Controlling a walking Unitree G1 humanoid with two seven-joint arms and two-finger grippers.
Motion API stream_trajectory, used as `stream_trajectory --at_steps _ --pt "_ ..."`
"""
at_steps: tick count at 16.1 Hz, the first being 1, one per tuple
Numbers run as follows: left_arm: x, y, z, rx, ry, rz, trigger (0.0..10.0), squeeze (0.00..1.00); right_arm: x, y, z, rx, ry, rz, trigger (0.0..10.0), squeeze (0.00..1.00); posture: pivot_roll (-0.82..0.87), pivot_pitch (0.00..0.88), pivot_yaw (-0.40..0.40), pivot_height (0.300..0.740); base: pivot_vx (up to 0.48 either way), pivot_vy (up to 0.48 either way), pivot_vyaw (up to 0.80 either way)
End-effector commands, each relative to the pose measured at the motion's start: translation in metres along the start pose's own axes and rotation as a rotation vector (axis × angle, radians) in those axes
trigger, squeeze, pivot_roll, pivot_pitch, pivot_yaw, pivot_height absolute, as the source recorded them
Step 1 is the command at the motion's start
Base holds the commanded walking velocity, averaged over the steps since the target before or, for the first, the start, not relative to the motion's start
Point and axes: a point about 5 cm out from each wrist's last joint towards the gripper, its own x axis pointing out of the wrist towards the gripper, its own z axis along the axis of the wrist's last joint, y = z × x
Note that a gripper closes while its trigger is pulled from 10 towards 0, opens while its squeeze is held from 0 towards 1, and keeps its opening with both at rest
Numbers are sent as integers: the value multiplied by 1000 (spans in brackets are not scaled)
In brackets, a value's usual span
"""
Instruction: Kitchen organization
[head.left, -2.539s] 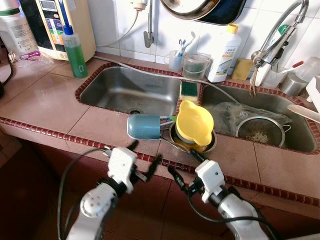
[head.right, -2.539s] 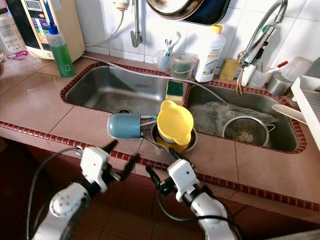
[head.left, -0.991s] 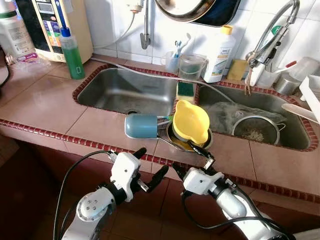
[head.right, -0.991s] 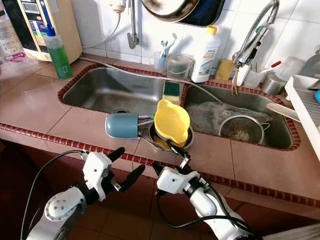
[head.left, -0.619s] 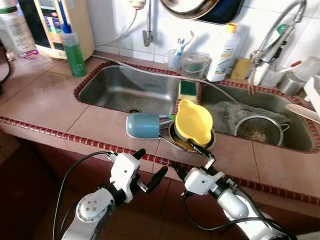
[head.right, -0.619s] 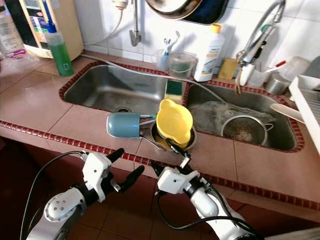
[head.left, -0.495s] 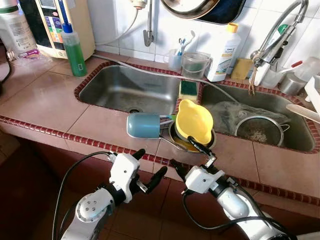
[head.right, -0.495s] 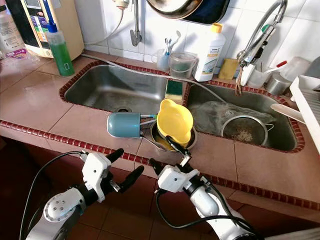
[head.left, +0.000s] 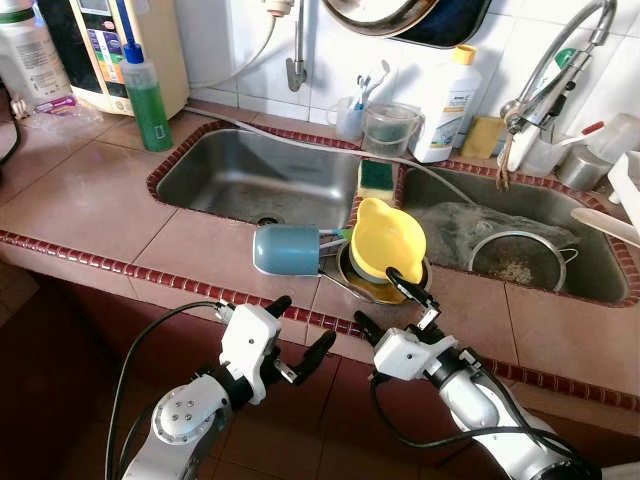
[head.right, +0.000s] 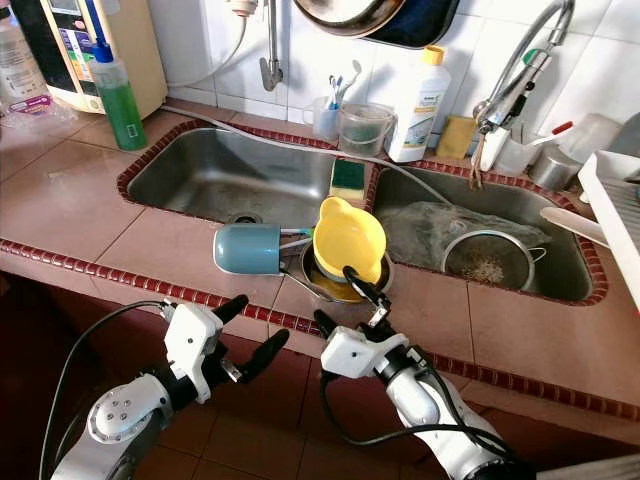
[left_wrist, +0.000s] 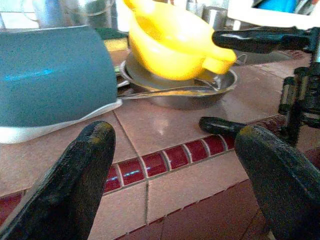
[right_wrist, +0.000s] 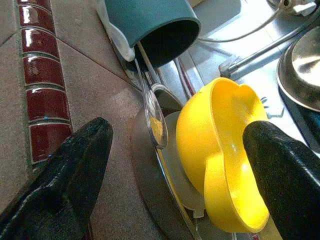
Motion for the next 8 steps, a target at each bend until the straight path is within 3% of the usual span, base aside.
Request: stream_trajectory --at_steps 1,6,8 --pt "1 -8 4 -5 -5 -51 10000 0 -1 -3 -7 10 40 -4 10000 0 -78 62 -60 740 0 0 0" --pt "1 -9 8 10 -7 -61 10000 0 6 -8 -10 -22 47 -22 10000 0 -74 65 -56 740 0 0 0" --pt "1 -9 9 11 -3 -62 10000 0 12 -10 -11 -27 53 -27 9412 0 -70 68 -54 740 0 0 0"
